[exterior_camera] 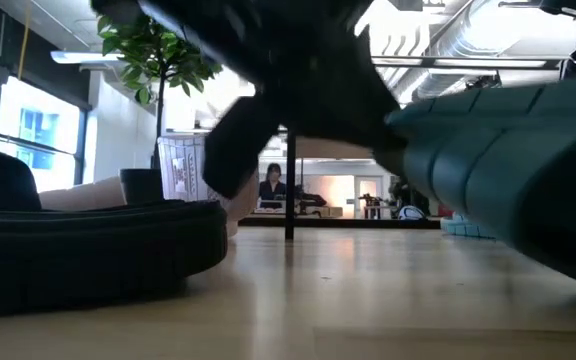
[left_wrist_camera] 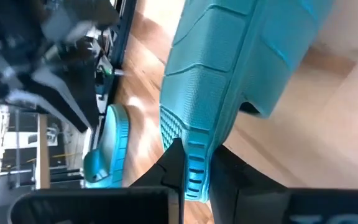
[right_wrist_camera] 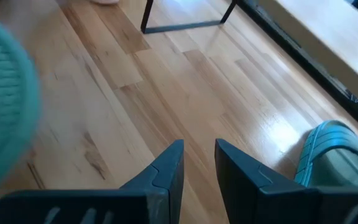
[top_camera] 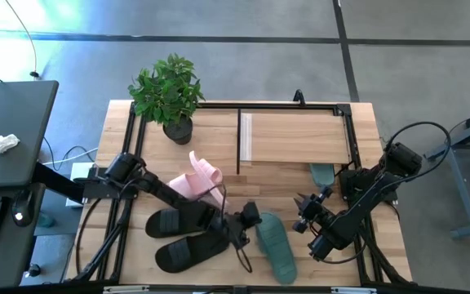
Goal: Pick and place slides into the shelf
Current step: Put the green slide under the shelf
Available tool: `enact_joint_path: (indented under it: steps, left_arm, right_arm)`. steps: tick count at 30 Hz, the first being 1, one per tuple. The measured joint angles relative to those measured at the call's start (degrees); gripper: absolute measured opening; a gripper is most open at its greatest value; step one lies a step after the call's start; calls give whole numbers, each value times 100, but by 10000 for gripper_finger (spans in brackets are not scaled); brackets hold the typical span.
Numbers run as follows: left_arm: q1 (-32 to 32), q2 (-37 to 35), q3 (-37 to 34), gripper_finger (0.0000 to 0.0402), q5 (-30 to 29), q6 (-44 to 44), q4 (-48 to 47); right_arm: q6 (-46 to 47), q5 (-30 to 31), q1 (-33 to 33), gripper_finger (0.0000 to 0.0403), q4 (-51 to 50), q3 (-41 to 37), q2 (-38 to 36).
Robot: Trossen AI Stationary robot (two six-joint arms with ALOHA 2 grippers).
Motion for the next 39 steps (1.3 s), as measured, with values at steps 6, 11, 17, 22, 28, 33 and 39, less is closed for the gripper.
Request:
enact_joint_path:
  steps: [6, 11, 17, 22, 28, 33, 39]
  left_arm:
    - [-261, 0, 974, 25, -348, -300, -1667]
    - [-242, 0, 1778, 26, -228, -702, -3115]
    - [-239, 0, 2655, 24, 25, -885, -4587]
    - [-239, 0, 3371, 24, 404, -956, -5633]
    - [-116, 0, 4222, 24, 639, -1041, -6763]
    - [156, -2, 5000, 24, 1467, -1090, -7639]
    - [706, -2, 5724, 26, 2787, -1374, -8393]
  right_arm:
    - [-5, 345, 0, 82, -2, 0, 0]
    - [-90, 382, -2, 82, -7, 85, 1]
    - [-792, 577, 0, 82, 10, 569, 2]
    - [-1586, 388, 0, 82, 20, 1115, 2]
    - [-2767, -397, 0, 82, 23, 1947, 2]
    - [-3562, -725, 91, 82, 25, 2607, 2]
    - [-4545, -814, 255, 82, 236, 3098, 2]
